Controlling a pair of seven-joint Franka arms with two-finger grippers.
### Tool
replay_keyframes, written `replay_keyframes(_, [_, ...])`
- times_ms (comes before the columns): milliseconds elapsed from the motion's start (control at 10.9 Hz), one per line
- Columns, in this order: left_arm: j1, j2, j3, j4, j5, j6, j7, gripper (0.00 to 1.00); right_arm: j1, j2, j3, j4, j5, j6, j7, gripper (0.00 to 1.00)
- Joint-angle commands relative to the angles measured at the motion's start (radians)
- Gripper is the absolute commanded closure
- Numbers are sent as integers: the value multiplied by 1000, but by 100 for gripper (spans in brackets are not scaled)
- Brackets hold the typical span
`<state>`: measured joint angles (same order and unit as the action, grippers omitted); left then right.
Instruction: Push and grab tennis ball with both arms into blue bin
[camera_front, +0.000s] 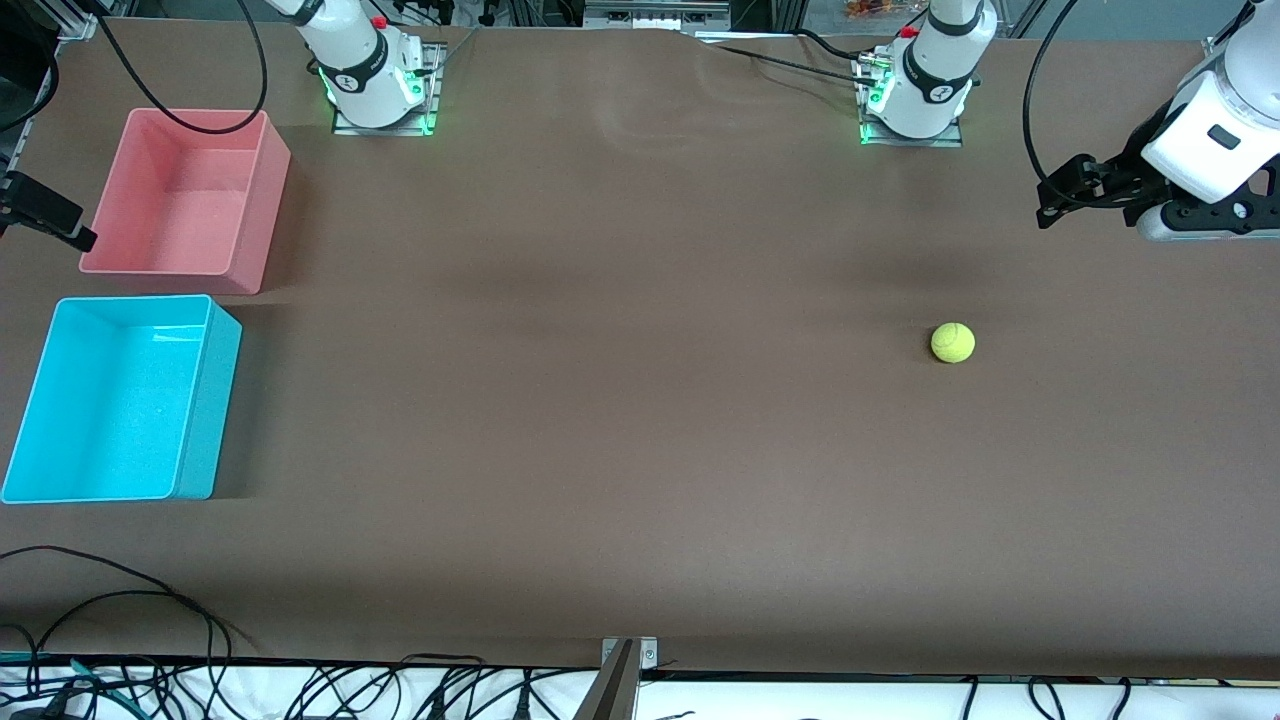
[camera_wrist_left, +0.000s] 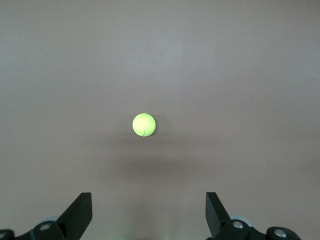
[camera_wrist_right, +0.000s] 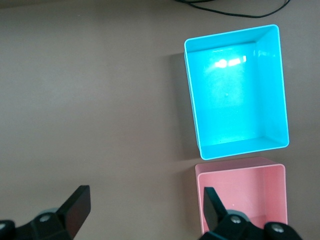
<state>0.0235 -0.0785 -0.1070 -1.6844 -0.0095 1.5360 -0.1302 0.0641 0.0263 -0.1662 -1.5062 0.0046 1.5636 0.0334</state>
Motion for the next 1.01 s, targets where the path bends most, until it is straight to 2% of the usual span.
replay_keyframes(0, [27, 13, -7, 12, -1, 1, 1, 0, -4, 4, -1, 17, 14, -5, -6, 0])
replay_keyframes(275, [61, 55, -2, -11, -4, 84, -2, 0, -3, -2, -1, 17, 14, -16, -12, 0])
replay_keyframes(641, [81, 91, -2, -20, -3, 88, -2, 0, -3, -6, 4, 17, 15, -59, -12, 0])
replay_keyframes(915, [91, 101, 1, -121, 6, 209, 10, 0, -1, -8, 5, 17, 15, -70, -12, 0])
